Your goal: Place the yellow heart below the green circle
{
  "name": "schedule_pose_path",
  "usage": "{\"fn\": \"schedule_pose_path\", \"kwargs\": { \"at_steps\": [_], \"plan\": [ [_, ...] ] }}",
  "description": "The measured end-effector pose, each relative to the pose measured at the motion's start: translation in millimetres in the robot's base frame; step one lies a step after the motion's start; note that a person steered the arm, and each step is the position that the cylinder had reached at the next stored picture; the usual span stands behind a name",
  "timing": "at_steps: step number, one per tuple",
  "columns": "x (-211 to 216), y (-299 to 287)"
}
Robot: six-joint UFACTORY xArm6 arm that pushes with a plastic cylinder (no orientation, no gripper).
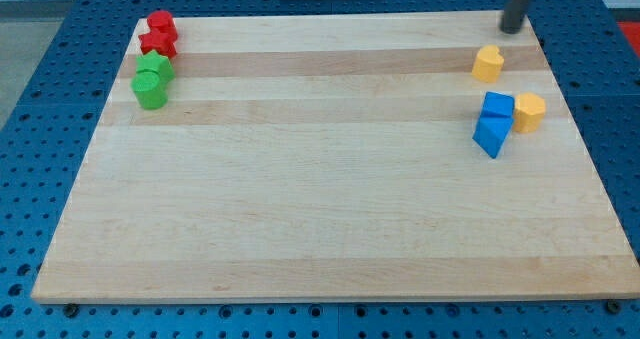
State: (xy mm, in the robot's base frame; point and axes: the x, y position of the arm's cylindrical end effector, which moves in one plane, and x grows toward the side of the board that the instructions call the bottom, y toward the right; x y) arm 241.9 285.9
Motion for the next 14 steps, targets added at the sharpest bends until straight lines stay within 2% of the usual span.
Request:
{"fn": "schedule_pose_path", "kwargs": {
  "at_steps": [1,2,5,6,8,9,10,12,13,14],
  "plan": [
    [47.2,9.6],
    [65.3,-9.7],
    [67.0,-136.5],
    [82.6,-162.4],
    [99.7,-135.8],
    [121.5,-134.3],
    [137.4,-171.6],
    [207.4,-279.9],
    [207.6,-326.5],
    [197.0,-346.5]
  ]
}}
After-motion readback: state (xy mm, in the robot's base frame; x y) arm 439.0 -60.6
